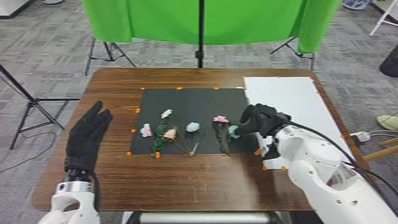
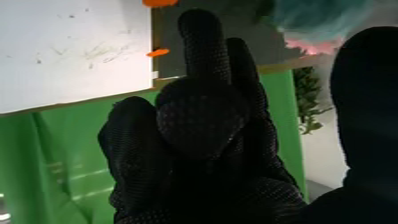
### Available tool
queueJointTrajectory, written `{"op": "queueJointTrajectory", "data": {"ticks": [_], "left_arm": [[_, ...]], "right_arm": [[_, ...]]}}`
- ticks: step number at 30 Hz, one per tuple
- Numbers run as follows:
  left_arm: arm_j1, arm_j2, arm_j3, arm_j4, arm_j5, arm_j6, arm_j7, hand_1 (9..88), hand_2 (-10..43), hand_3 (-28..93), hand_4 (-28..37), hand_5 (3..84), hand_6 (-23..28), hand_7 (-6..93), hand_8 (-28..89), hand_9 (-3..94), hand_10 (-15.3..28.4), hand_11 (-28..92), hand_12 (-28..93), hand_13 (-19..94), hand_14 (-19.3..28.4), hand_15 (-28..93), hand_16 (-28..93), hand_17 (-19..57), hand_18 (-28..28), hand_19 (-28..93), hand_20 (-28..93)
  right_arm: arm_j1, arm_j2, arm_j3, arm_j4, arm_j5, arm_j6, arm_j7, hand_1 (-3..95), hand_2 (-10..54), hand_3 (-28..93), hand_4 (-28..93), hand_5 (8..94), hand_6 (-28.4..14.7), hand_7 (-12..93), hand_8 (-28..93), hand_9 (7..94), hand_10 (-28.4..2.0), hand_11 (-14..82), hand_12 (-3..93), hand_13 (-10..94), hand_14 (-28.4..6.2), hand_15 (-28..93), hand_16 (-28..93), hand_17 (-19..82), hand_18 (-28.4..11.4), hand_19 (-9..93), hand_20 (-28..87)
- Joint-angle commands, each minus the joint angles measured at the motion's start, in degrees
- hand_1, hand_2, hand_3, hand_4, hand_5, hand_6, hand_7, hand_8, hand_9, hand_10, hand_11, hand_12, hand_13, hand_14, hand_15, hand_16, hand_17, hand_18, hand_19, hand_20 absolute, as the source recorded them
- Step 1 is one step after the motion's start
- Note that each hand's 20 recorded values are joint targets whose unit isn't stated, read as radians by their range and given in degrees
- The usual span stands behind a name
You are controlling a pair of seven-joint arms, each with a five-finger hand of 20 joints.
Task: Arrange flowers
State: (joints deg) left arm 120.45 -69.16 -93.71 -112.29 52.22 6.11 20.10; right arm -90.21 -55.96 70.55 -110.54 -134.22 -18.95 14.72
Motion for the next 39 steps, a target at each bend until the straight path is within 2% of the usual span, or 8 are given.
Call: {"op": "queueJointTrajectory", "data": {"ticks": [1, 3, 7, 10, 13, 18, 25, 39], "left_arm": [[0.2, -0.26, -0.12, 0.50, 0.40, -0.73, -0.60, 21.1, -4.6, 67, -22.1, 40.0, 2.2, 6.9, -5, 38.8, 11.7, 10, 13, 29, 14.8, 7, 5, 3.6, 13.1, 2, 19], [0.1, -0.19, 0.04, 0.53, 0.48, -0.75, -0.58, 21.1, -4.5, 67, -22.2, 40.0, 2.2, 6.9, -5, 38.8, 11.7, 10, 13, 29, 14.8, 7, 5, 3.6, 13.1, 2, 19], [0.4, -0.10, 0.02, 0.17, 0.73, -0.90, -0.43, 21.3, -4.4, 67, -22.2, 40.1, 2.3, 6.7, -5, 38.9, 11.7, 10, 13, 29, 14.8, 7, 5, 3.9, 12.9, 2, 19], [0.2, 0.04, 0.00, -0.03, 0.93, -1.22, -0.38, 21.4, -4.3, 67, -22.1, 40.3, 2.3, 6.7, -5, 39.1, 11.7, 10, 13, 30, 14.9, 7, 5, 4.1, 12.6, 2, 19], [0.2, -0.08, 0.17, -0.17, 1.45, -1.05, -0.18, 21.5, -4.3, 67, -22.1, 40.8, 2.5, 6.9, -5, 39.3, 11.8, 10, 13, 30, 14.9, 7, 5, 4.3, 12.4, 1, 19], [0.5, 0.04, 0.82, -0.12, 1.42, -1.48, 0.32, 21.5, -4.0, 67, -22.1, 41.4, 2.7, 6.9, -5, 39.9, 11.9, 11, 13, 30, 15.0, 8, 4, 4.8, 11.9, 1, 19], [1.1, 0.15, 0.85, -0.56, 3.06, -2.53, 0.30, 21.3, -4.0, 67, -22.1, 41.8, 2.7, 7.2, -5, 40.6, 12.1, 11, 13, 31, 15.2, 8, 4, 5.2, 11.7, 2, 19], [1.4, 0.43, 0.05, -1.09, 3.47, -3.26, 1.17, 21.4, -4.0, 67, -21.9, 42.1, 2.6, 7.1, -5, 40.9, 12.0, 11, 13, 31, 15.2, 8, 4, 4.8, 12.1, 1, 19]], "right_arm": [[-2.8, -2.6, 6.1, -3.3, 4.0, 11.3, 2.2, 31.1, -9.5, 55, -14, 62.4, -1.4, 13, -7, 76.7, -13.6, 20.3, 21.4, 89, -2.6, 60, 33, 64, -10.2, 93, 55], [-4.5, -3.7, 9.2, -4.7, 10.9, 19.5, 3.4, 28.6, -9.5, 57, -13, 64.4, -1.5, 13, -7, 77.1, -13.8, 20.2, 21.4, 89, -3.6, 59, 33, 63, -11.1, 93, 54], [-10.5, -7.9, 20.4, -7.3, 34.8, 21.8, -4.0, 26.5, -1.9, 60, -13, 66.3, -1.3, 15, -7, 76.0, -14.7, 19.1, 21.3, 80, -8.4, 50, 30, 53, -12.7, 85, 41], [-16.3, -12.8, 27.9, -8.4, 49.1, 18.7, -9.2, 23.0, -0.1, 63, -14, 65.9, -1.4, 15, -8, 71.6, -16.0, 16.3, 20.1, 63, -14.3, 35, 26, 36, -16.1, 60, 43], [-20.8, -18.3, 32.6, -7.3, 55.9, 16.7, -15.0, 17.8, 1.3, 67, -14, 60.2, -0.9, 14, -7, 62.4, -16.0, 10.3, 18.0, 51, -14.5, 16, 27, 26, -14.3, 24, 37], [-26.3, -25.9, 36.1, -6.7, 64.3, 15.9, -20.2, 10.5, 3.1, 71, -16, 48.8, -0.2, 9, -7, 49.9, -14.7, 6.2, 15.7, 36, -12.4, 10, 20, 21, -13.4, 3, 32], [-28.7, -26.0, 36.3, -6.6, 65.5, 9.7, -22.2, 4.0, 3.5, 74, -18, 39.8, 1.2, 6, -6, 44.0, -12.5, 5.0, 12.7, 29, -8.5, 7, 10, 17, -11.7, 0, 27], [-28.6, -25.8, 35.7, -6.9, 65.2, 7.1, -23.0, 2.6, 3.7, 75, -18, 38.7, 1.3, 6, -7, 43.3, -12.2, 5.1, 12.4, 28, -8.3, 10, 6, 16, -11.2, 1, 24]]}}
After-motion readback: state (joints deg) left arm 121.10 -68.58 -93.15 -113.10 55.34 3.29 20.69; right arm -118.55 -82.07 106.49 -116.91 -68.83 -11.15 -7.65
